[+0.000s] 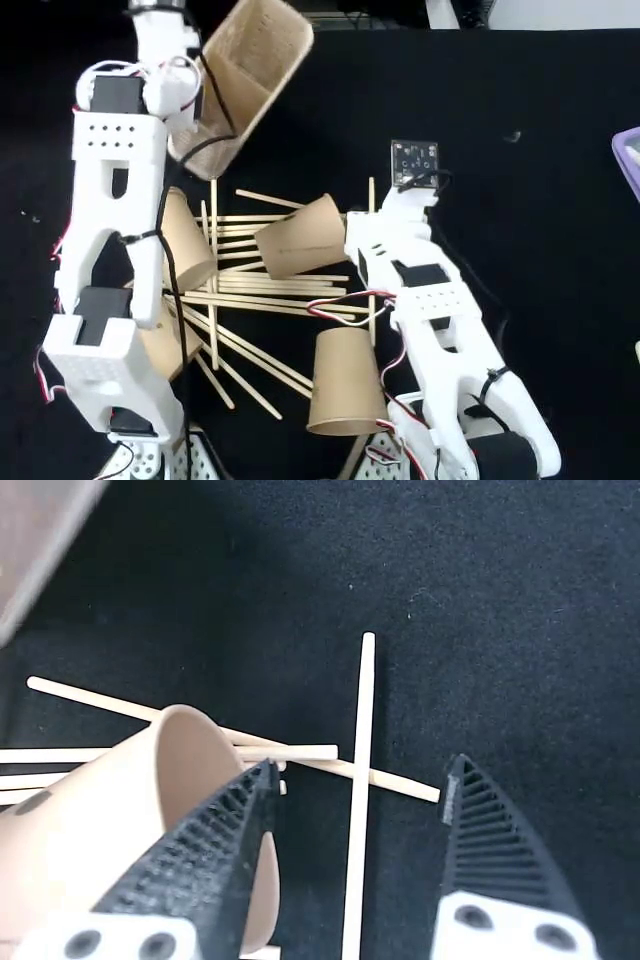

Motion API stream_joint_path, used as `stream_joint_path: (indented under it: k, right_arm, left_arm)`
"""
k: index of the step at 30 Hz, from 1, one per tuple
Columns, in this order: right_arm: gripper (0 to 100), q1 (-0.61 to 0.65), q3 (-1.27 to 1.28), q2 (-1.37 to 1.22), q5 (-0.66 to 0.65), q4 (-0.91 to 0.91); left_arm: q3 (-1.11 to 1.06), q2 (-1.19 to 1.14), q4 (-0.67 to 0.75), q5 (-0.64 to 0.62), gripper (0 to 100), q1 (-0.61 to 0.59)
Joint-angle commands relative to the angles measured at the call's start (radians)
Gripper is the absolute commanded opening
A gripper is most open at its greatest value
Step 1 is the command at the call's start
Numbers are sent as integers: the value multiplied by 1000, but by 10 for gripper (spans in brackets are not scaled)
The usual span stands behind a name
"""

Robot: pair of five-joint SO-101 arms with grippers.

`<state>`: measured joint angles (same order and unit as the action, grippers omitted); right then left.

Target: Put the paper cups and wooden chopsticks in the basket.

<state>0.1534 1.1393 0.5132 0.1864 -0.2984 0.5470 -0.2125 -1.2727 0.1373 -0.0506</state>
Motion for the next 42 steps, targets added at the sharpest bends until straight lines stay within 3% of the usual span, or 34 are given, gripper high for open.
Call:
stream_joint_path:
  k: [1,5,11,20,24,31,36,37,42]
  right_arm:
    - [269,11,-22,-4,-2,18]
    - [269,12,-22,-4,-2,18]
    - [269,12,-22,-4,-2,18]
    - [269,12,-22,-4,-2,18]
    - [269,12,-22,-4,-2,18]
    - [269,12,-22,-4,-2,18]
    - [269,12,-24,-4,-2,18]
    - [269,12,-24,-4,-2,18]
    - [269,12,-24,-4,-2,18]
  left_arm:
    - [24,0,-41,75,41,13]
    - [39,0,-64,80,65,1]
    - [131,-9,-149,68,258,-13]
    - [188,-9,-176,-212,268,-13]
    - [151,-35,-186,-281,268,-12]
    - [136,-120,-166,-287,255,-48]
    - [137,-92,-167,-287,19,-71]
    - [137,-77,-167,-287,55,-77]
    - [162,-20,-158,-230,28,-70]
